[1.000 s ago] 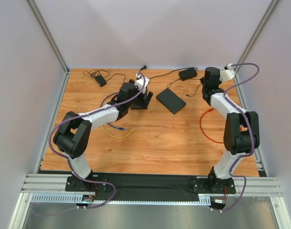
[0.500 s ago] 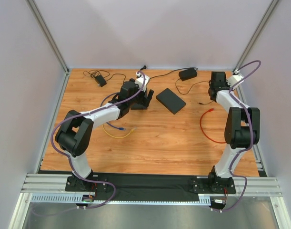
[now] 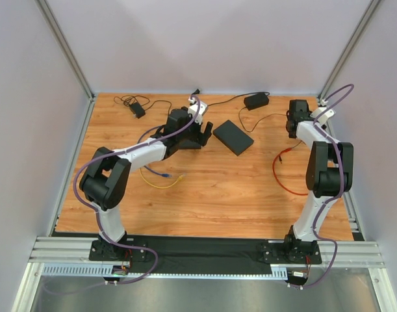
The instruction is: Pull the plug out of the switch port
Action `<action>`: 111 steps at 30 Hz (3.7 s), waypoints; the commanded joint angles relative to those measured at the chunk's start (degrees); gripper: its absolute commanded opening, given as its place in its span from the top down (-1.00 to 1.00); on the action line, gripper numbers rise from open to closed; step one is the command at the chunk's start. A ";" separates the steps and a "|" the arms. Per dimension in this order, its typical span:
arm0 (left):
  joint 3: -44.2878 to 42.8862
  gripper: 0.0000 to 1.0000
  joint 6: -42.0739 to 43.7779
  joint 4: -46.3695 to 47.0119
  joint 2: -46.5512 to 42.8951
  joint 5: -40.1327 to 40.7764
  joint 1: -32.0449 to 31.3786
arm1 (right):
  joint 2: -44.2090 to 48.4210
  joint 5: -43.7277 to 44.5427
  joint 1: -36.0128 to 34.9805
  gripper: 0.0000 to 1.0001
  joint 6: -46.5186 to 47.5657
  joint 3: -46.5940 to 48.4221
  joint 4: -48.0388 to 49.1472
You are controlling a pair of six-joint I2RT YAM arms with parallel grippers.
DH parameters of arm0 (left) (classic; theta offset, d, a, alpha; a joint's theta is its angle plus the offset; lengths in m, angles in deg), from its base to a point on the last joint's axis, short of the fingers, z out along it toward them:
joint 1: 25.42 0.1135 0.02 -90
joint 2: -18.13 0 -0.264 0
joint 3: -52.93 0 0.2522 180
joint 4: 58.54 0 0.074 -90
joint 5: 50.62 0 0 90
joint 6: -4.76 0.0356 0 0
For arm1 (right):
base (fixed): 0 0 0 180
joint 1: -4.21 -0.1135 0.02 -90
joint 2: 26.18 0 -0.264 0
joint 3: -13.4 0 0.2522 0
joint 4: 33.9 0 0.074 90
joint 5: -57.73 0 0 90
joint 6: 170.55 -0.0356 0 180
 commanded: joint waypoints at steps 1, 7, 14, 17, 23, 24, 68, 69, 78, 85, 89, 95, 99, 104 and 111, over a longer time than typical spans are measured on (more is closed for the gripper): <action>-2.11 -0.99 -1.42 0.48 0.46 -1.76 -0.25 | 1.09 0.89 -0.01 -0.13 0.86 1.68 0.02; -2.90 -0.90 -3.70 -0.31 0.98 -1.49 -0.33 | 4.25 -0.43 -0.10 -0.72 3.05 1.42 -1.48; -5.44 -0.74 -7.82 -2.50 2.82 -1.41 -0.42 | 11.99 -23.05 -5.09 -0.69 19.18 -3.06 11.51; -6.59 -0.52 -11.95 -4.87 3.97 1.48 -0.34 | 10.43 -36.39 -9.50 -0.59 24.58 -2.73 18.82; -6.86 0.00 -18.64 -6.81 5.99 2.20 -0.51 | -0.12 -54.73 -9.95 -0.37 21.35 3.87 17.07; -6.86 0.10 -18.99 -6.99 6.26 2.20 -0.86 | -0.74 -55.10 -10.03 -0.33 20.73 4.05 17.33; -53.61 0.51 -18.21 -35.64 37.63 -10.01 -3.76 | -10.95 -66.43 -14.69 0.68 15.37 6.43 5.03; -54.05 0.47 -17.86 -35.64 37.72 -10.19 -3.68 | -10.77 -67.13 -15.48 0.68 14.76 6.34 5.64; -53.46 0.20 -13.37 -36.96 35.19 -5.80 -2.97 | -5.42 -65.92 -19.09 0.65 16.05 6.52 4.86; -44.05 -0.03 -13.90 -33.10 28.33 -1.25 -2.36 | -0.75 -64.24 -18.21 0.45 21.68 2.04 9.95; -30.38 -0.14 -18.90 -27.13 18.25 5.44 -2.53 | -0.57 -66.08 -18.12 0.16 25.38 1.94 12.14; -16.45 -0.30 -21.98 -16.92 8.20 13.79 -3.06 | -0.49 -66.26 -18.21 0.03 26.96 3.00 12.15; -11.00 -0.36 -24.26 -14.73 4.42 14.24 -3.50 | -1.27 -69.24 -18.21 -0.14 27.76 3.87 14.87; -4.50 -0.39 -28.39 -8.05 2.05 13.36 -5.60 | -6.10 -68.99 -18.38 -0.22 28.55 10.54 12.77; 3.33 -0.40 -32.52 -2.60 0.72 13.80 -8.68 | -13.49 -64.42 -18.21 -0.38 31.62 22.67 6.27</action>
